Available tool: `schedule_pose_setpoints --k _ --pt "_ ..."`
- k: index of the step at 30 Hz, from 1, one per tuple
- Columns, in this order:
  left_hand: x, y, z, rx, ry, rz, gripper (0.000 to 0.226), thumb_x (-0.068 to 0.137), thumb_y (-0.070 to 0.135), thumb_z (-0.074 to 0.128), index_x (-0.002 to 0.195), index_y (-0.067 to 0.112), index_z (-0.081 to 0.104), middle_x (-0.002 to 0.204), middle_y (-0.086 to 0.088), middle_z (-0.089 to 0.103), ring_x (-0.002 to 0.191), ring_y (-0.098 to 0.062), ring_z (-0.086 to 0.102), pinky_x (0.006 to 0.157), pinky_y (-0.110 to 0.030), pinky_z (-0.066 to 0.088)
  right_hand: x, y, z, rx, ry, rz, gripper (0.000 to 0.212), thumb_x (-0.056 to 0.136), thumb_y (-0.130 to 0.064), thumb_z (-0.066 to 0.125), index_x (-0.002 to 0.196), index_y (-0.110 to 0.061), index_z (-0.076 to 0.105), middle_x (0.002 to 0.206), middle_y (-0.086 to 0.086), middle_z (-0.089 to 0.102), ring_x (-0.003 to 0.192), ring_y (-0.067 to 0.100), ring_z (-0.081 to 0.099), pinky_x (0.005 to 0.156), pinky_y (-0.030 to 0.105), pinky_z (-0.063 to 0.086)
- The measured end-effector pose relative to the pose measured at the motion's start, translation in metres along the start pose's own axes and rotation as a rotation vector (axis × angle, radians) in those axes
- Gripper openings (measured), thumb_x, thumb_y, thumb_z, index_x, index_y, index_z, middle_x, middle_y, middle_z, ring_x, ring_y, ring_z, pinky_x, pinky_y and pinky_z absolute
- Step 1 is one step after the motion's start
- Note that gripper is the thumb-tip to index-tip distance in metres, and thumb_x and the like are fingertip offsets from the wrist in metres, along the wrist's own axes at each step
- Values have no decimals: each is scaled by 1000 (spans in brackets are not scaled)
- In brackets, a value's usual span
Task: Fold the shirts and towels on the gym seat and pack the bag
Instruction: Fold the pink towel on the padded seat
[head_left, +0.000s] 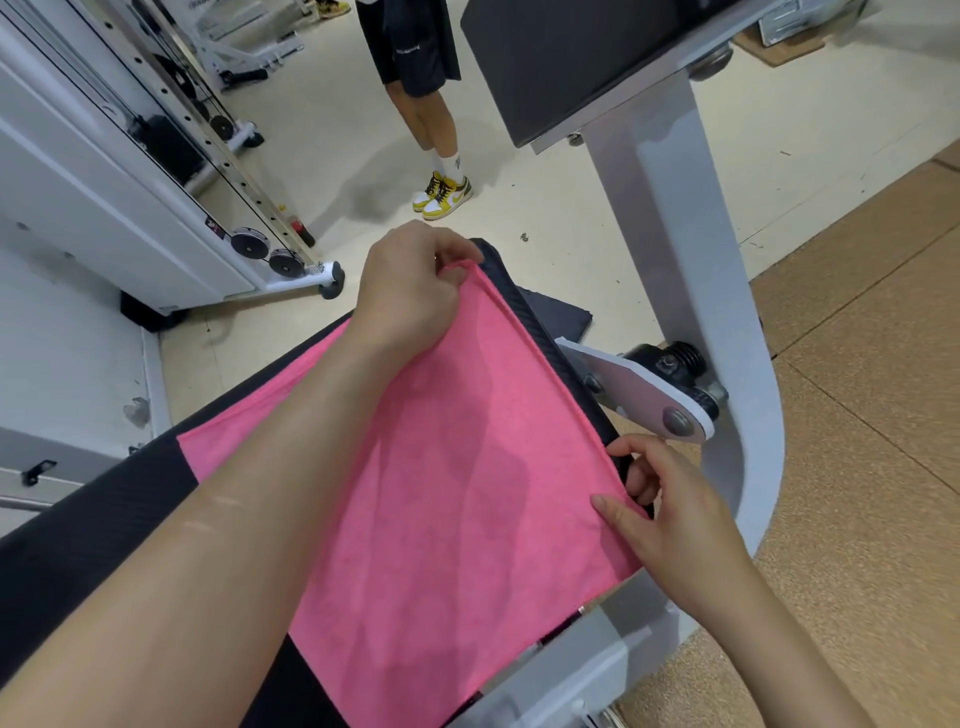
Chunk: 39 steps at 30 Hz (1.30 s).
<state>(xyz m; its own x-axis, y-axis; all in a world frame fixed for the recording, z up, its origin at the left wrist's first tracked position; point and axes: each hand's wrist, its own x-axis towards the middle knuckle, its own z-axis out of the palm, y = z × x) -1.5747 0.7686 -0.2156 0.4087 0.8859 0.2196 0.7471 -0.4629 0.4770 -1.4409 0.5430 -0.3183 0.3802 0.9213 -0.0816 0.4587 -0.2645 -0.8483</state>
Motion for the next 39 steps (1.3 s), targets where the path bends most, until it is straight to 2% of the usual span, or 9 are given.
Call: schedule_pose_setpoints --k 8,11,15,18,21,25,28,34,39 --pt "-28 2 -23 -210 64 62 35 74 -6 59 78 26 72 87 10 63 83 -9 60 77 -22 48 0 -14 5 -96 17 85 29 71 -13 70 60 -21 45 63 -4 45 63 11 44 53 26 29" --pt "-54 4 -51 -311 140 81 43 74 -11 60 80 31 69 88 10 65 85 -8 63 80 -23 51 -5 -19 -3 -3 -8 47 31 69 -6 67 61 -15 38 61 -4 43 57 10 38 53 24 30" --pt "-103 -7 -98 -240 228 82 49 78 -14 59 87 33 67 94 3 62 91 -10 62 83 -27 51 -7 -37 -34 191 -164 -37 28 77 4 64 73 -22 56 70 -1 58 63 8 52 58 15 39" --pt "-148 -14 -126 -70 229 89 54 78 -20 57 90 31 67 93 6 56 89 3 53 76 -9 40 -12 -59 -55 191 -241 -126 28 82 2 69 75 -25 68 74 -1 70 69 15 65 63 22 48" --pt "-196 -16 -154 -82 283 16 61 76 -23 54 90 35 66 93 0 56 91 -5 53 76 -9 40 -22 -84 -66 218 -273 -189 16 83 -10 72 79 -26 72 75 0 73 72 19 67 68 30 50" --pt "-261 -4 -196 -456 266 -55 53 73 -11 51 89 34 71 91 0 58 77 -9 52 66 -13 40 -47 -123 -73 503 -344 -227 8 78 -26 72 84 -21 75 77 -1 72 73 11 63 65 15 49" --pt "-304 4 -225 -816 319 -72 49 69 -11 49 87 29 72 88 3 60 65 -12 49 55 -18 39 -67 -147 -82 701 -388 -247 47 54 -54 84 84 -19 77 77 1 71 70 11 64 62 15 50" --pt "-373 5 -253 -1083 421 -143 35 68 -8 54 80 20 70 76 1 62 64 -11 54 54 -17 43 -111 -194 -83 694 -480 -345 19 59 -38 70 68 -22 75 60 -5 66 49 6 57 47 13 46" --pt "-403 -23 -251 -1136 419 -368 29 69 -8 52 62 18 64 73 -4 59 56 -11 52 49 -16 45 -120 -207 -68 468 -597 -360 21 66 -26 74 85 -18 73 60 9 54 49 7 49 46 12 39"
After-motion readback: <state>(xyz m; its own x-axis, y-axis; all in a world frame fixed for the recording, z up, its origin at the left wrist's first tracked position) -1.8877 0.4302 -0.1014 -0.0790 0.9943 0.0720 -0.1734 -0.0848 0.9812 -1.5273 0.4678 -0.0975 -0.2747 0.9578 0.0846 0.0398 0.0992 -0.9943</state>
